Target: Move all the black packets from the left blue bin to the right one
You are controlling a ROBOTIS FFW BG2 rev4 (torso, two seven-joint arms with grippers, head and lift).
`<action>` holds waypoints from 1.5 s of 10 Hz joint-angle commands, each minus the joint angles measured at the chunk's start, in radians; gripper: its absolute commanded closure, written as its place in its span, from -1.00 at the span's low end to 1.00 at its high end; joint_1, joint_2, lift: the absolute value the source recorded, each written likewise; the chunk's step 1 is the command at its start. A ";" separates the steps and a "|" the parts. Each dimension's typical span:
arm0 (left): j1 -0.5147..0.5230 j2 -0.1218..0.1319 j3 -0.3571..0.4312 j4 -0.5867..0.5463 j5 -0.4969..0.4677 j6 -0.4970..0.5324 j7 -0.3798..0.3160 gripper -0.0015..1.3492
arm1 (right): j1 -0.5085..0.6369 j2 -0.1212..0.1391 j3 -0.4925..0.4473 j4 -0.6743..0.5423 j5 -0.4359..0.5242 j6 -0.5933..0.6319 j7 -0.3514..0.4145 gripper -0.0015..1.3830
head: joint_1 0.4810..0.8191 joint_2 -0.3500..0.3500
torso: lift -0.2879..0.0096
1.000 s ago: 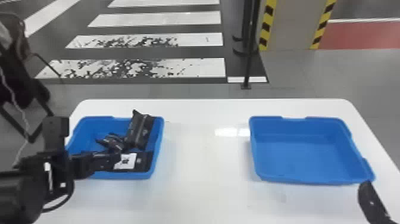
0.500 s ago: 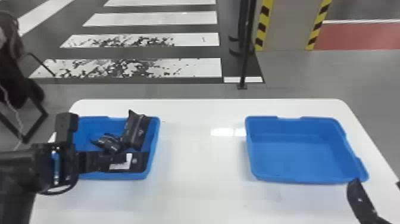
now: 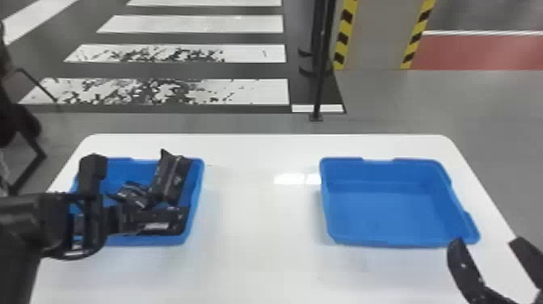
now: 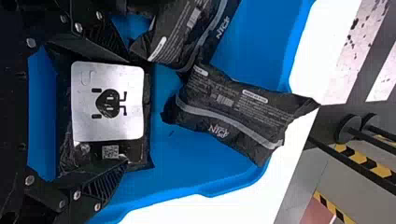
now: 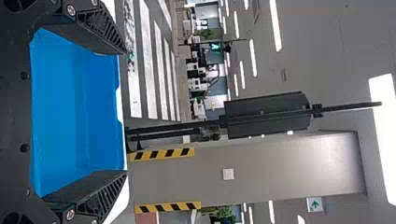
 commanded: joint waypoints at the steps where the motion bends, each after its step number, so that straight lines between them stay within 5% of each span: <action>1: -0.012 -0.001 -0.017 0.049 0.010 0.005 -0.008 0.10 | -0.003 0.002 0.003 0.005 -0.002 0.001 0.000 -0.83 | 0.27 -0.02 | 0.12; 2: 0.000 -0.004 -0.021 0.049 0.000 0.000 -0.005 0.66 | -0.001 0.002 0.003 0.002 -0.008 0.001 0.000 -0.83 | 0.27 -0.05 | 0.12; 3: 0.012 -0.002 -0.019 0.044 0.004 -0.027 -0.013 0.79 | 0.004 0.002 0.001 -0.003 -0.014 -0.002 0.000 -0.83 | 0.27 -0.07 | 0.12; 4: 0.024 0.009 -0.019 0.036 0.002 -0.027 -0.051 0.79 | 0.009 0.002 0.001 -0.008 -0.018 0.001 0.000 -0.83 | 0.27 -0.07 | 0.12; 6: 0.157 0.028 0.029 -0.185 0.012 0.012 -0.088 0.79 | 0.011 0.002 0.001 -0.015 -0.018 0.001 0.000 -0.83 | 0.27 -0.10 | 0.12; 10: 0.385 -0.004 0.169 -0.570 0.137 -0.012 -0.093 0.79 | -0.008 0.002 0.011 -0.062 -0.048 0.082 0.060 -0.83 | 0.27 0.02 | 0.12; 12: 0.415 -0.027 0.155 -0.644 0.209 -0.061 -0.100 0.79 | -0.045 0.002 0.090 -0.084 -0.145 0.170 0.109 -0.83 | 0.27 0.01 | 0.12; 15: 0.405 -0.045 0.073 -0.644 0.313 -0.133 -0.129 0.79 | -0.097 0.002 0.188 -0.157 -0.269 0.518 0.193 -0.83 | 0.27 0.08 | 0.12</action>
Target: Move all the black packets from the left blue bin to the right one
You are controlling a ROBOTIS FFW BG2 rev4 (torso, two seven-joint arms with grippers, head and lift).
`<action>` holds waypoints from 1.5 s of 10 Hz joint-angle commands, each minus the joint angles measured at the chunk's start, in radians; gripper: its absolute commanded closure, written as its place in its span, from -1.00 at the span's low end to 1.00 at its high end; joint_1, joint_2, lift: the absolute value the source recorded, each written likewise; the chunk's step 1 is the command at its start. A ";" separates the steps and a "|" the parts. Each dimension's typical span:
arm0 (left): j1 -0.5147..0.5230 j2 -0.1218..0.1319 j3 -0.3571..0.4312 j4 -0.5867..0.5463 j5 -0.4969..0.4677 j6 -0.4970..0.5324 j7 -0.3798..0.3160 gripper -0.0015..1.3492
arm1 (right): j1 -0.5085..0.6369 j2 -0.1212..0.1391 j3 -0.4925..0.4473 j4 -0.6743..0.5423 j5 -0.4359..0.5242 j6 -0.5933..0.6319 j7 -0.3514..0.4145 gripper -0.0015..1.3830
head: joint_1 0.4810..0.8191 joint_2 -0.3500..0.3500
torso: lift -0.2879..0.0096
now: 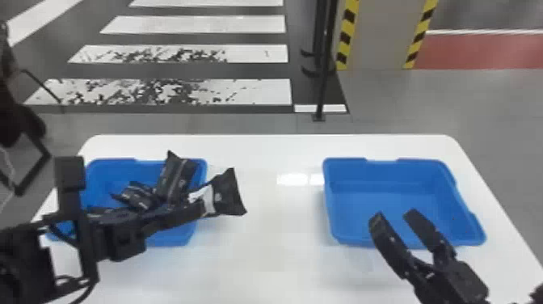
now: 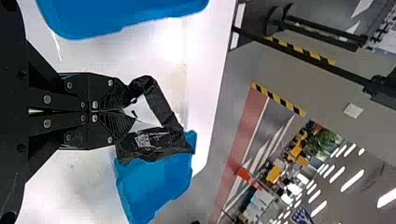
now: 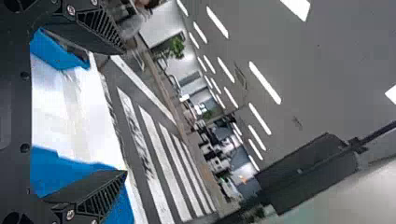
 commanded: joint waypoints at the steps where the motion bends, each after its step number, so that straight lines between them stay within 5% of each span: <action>1: -0.008 -0.001 -0.045 0.000 0.044 -0.009 -0.002 0.79 | -0.013 0.002 0.019 -0.049 -0.034 0.189 0.012 -0.84 | 0.27 0.13 | 0.12; 4: -0.035 -0.007 -0.121 0.000 0.077 -0.006 -0.007 0.79 | -0.050 -0.014 0.075 -0.071 -0.098 0.351 0.021 -0.84 | 0.27 0.19 | 0.12; 10: -0.052 -0.030 -0.227 0.002 0.121 0.035 -0.007 0.79 | -0.177 -0.060 0.153 0.010 -0.157 0.336 -0.001 -0.77 | 0.27 0.13 | 0.12; 12: -0.050 -0.032 -0.233 0.002 0.121 0.043 -0.007 0.79 | -0.182 -0.060 0.159 0.032 -0.169 0.302 -0.007 0.74 | 0.27 0.08 | 0.12; 15: -0.050 -0.036 -0.229 0.002 0.119 0.031 -0.004 0.79 | -0.182 -0.060 0.165 0.034 -0.173 0.297 -0.005 0.85 | 0.27 0.06 | 0.12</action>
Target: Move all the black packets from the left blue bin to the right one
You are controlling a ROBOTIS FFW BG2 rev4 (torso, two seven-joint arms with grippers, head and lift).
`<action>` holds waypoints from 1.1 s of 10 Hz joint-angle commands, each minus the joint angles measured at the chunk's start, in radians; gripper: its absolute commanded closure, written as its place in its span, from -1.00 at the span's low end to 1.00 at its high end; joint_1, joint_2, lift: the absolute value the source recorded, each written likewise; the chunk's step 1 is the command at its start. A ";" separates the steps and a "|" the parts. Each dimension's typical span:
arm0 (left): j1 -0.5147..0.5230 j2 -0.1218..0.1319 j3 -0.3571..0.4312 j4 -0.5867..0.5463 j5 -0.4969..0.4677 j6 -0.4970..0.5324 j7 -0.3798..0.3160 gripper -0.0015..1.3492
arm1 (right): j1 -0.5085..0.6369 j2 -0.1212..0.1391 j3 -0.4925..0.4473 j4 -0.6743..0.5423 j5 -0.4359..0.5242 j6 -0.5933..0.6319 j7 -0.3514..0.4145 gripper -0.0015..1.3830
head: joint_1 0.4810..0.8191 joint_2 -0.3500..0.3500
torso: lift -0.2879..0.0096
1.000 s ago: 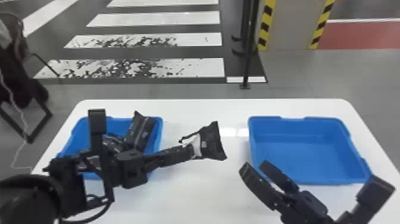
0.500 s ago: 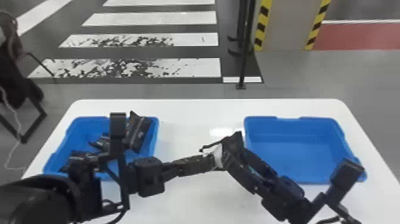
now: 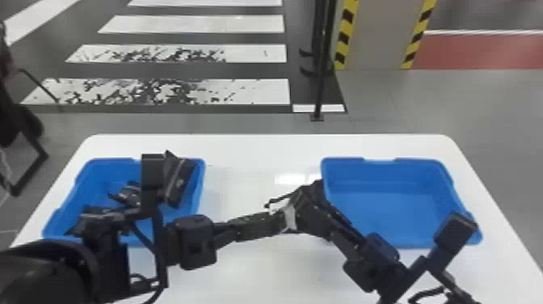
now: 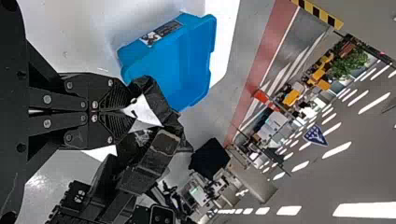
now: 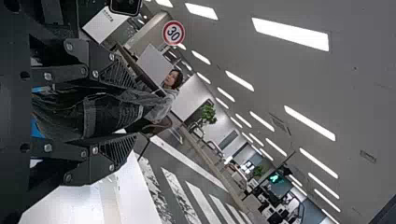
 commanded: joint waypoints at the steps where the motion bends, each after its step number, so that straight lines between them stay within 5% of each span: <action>1: 0.002 -0.007 0.011 0.000 -0.008 -0.008 0.002 0.79 | 0.000 0.000 0.002 -0.004 -0.009 0.010 0.006 0.85 | 0.27 0.06 | 0.12; 2: 0.007 -0.013 0.019 0.000 -0.008 -0.026 0.010 0.78 | -0.002 -0.002 0.002 -0.004 -0.025 0.014 0.008 0.85 | 0.27 0.08 | 0.12; 3: 0.021 -0.026 0.037 0.000 0.006 -0.043 0.024 0.25 | -0.015 -0.008 0.002 0.010 -0.035 0.014 0.008 0.85 | 0.27 0.10 | 0.12; 4: 0.041 -0.036 0.057 0.000 0.008 -0.065 0.025 -0.61 | -0.049 -0.020 -0.008 0.047 -0.061 0.014 0.006 0.85 | 0.27 0.12 | 0.12; 5: 0.056 -0.035 0.057 0.000 0.012 -0.067 0.025 -0.90 | -0.086 -0.029 -0.034 0.079 -0.061 0.014 0.002 0.85 | 0.27 0.13 | 0.12; 7: 0.085 -0.022 0.061 0.000 0.052 -0.094 0.025 -0.75 | -0.194 -0.071 -0.081 0.209 -0.049 0.014 -0.009 0.85 | 0.27 0.05 | 0.12; 11: 0.107 -0.019 0.083 -0.005 0.068 -0.109 0.025 -0.75 | -0.356 -0.101 -0.221 0.406 0.093 -0.013 -0.049 0.85 | 0.27 -0.30 | 0.12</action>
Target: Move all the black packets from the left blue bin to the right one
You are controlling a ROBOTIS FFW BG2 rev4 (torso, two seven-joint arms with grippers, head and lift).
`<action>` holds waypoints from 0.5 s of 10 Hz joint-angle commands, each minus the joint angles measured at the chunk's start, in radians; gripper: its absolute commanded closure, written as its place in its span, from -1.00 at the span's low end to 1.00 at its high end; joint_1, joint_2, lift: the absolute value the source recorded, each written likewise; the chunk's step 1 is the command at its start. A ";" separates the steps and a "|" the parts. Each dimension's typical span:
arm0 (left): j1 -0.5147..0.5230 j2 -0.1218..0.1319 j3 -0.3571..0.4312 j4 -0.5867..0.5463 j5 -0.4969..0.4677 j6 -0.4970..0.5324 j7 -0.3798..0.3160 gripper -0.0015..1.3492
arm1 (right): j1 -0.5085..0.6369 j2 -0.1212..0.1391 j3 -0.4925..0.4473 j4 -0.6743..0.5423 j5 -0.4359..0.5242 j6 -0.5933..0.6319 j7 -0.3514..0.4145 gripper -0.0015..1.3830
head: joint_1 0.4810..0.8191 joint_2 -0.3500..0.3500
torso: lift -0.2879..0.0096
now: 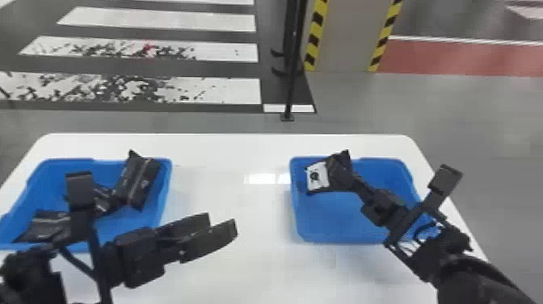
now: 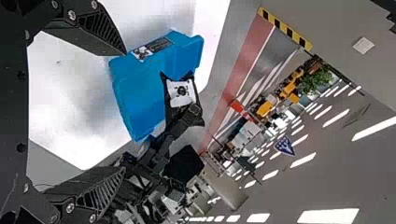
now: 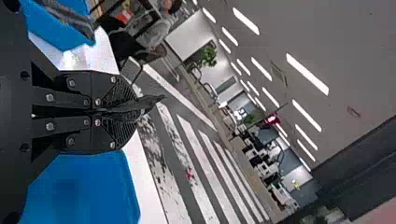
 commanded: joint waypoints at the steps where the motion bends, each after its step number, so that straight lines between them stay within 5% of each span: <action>1: 0.001 0.000 0.006 0.000 0.001 -0.001 0.000 -0.75 | -0.046 -0.004 -0.059 0.062 0.047 -0.001 -0.014 0.80 | 0.27 -0.36 | 0.12; 2: 0.003 -0.001 0.008 0.000 0.001 -0.006 0.000 -0.75 | -0.051 -0.001 -0.097 0.077 0.079 -0.008 -0.032 0.55 | 0.27 -0.46 | 0.12; 4: 0.023 0.000 0.031 -0.013 -0.001 -0.015 0.000 -0.75 | -0.032 0.016 -0.144 0.070 0.139 -0.067 -0.055 -0.53 | 0.27 -0.63 | 0.12; 5: 0.030 0.000 0.037 -0.018 -0.003 -0.015 0.000 -0.75 | 0.000 0.026 -0.152 0.038 0.153 -0.114 -0.069 -0.89 | 0.27 -0.67 | 0.12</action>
